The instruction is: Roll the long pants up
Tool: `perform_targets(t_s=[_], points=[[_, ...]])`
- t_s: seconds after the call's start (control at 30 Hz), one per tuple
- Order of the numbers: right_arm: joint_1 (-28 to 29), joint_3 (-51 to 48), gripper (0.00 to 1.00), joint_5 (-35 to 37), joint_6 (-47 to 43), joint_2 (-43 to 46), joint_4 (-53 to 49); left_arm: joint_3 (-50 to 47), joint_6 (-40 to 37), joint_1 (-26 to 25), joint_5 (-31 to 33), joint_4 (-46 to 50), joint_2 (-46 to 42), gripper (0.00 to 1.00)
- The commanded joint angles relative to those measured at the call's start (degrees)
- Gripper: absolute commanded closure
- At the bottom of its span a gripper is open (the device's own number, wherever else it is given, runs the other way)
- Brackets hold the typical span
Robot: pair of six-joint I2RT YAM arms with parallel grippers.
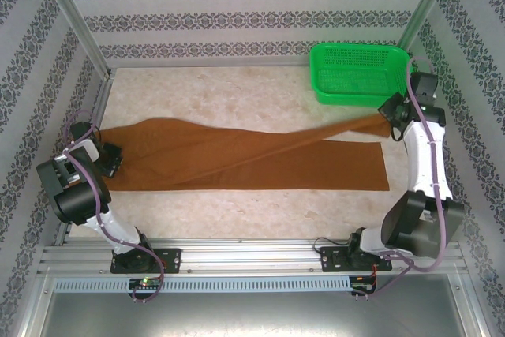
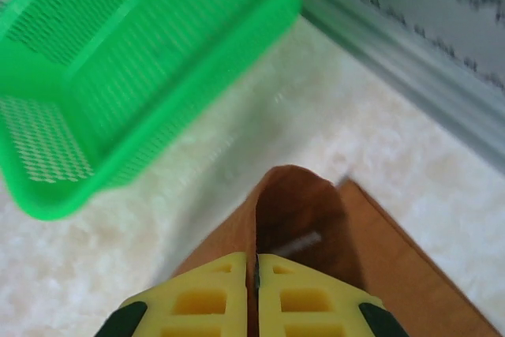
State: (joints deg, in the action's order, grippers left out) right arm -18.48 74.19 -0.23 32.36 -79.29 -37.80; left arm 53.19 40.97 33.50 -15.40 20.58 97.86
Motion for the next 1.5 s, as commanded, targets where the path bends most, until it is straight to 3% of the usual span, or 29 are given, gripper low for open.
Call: perform_targets(t_s=[0.0, 0.13, 0.23, 0.3, 0.37, 0.4, 0.63, 0.67, 0.77, 0.8, 0.9, 1.0, 1.13, 1.47], points=[[-1.9, -2.9, 1.0, 6.9, -3.2, -2.9, -10.1, -1.6, -0.3, 0.9, 2.0, -2.1, 4.2, 1.0], [-5.6, -15.3, 1.0, 9.4, -5.5, -3.6, -10.6, -2.4, -0.2, 0.9, 1.8, -1.3, 3.1, 1.0], [-8.1, -20.4, 0.96, 7.0, -5.7, -6.1, -10.7, -2.1, -0.5, 1.0, 1.4, -0.1, 2.0, 1.0], [-8.8, -20.8, 0.36, 5.2, -4.4, -7.2, -10.9, -1.6, -0.5, 0.8, 1.0, 0.3, 1.4, 1.0], [-8.6, -19.6, 0.04, 7.3, -3.6, -5.5, -11.2, -1.5, -0.5, 0.7, 0.1, 0.1, 1.2, 1.0], [-8.6, -18.9, 0.02, 8.4, -3.3, -4.2, -11.0, -1.5, -0.4, 0.7, 0.1, 0.1, 1.1, 1.0], [-11.4, -17.9, 0.03, 8.9, -2.7, 3.5, -11.0, -1.0, -0.2, 0.6, -1.2, -0.5, 0.9, 1.0], [-12.1, -19.7, 0.08, 7.5, -3.2, 5.5, -9.1, -1.1, -0.3, 0.6, -1.1, -0.6, 0.7, 1.0], [-13.0, -25.6, 0.64, 3.7, -1.3, 7.2, -3.1, -1.9, -0.2, 0.6, -0.5, -1.7, 0.7, 1.0], [-13.1, -27.0, 0.66, 1.3, -0.9, 6.1, 0.3, -1.6, -0.2, 0.6, -0.9, -1.6, 1.2, 1.0], [-12.8, -23.8, 0.52, -2.0, -0.5, -2.2, 2.4, -1.3, 0.0, 0.4, -2.5, -1.9, 1.9, 1.0], [-12.6, -19.1, 0.48, -3.8, -1.0, -10.3, 2.3, -0.8, -0.7, 0.2, -2.0, -1.1, 0.8, 1.0], [-12.5, -16.1, 0.42, -4.4, 0.7, -14.6, 4.7, -1.2, -1.7, 0.1, -0.3, -0.4, -1.5, 1.0], [-7.2, -5.6, 0.4, -3.5, 1.9, -23.6, 1.5, -1.7, -1.9, -0.3, -0.6, -2.0, 1.8, 1.0]])
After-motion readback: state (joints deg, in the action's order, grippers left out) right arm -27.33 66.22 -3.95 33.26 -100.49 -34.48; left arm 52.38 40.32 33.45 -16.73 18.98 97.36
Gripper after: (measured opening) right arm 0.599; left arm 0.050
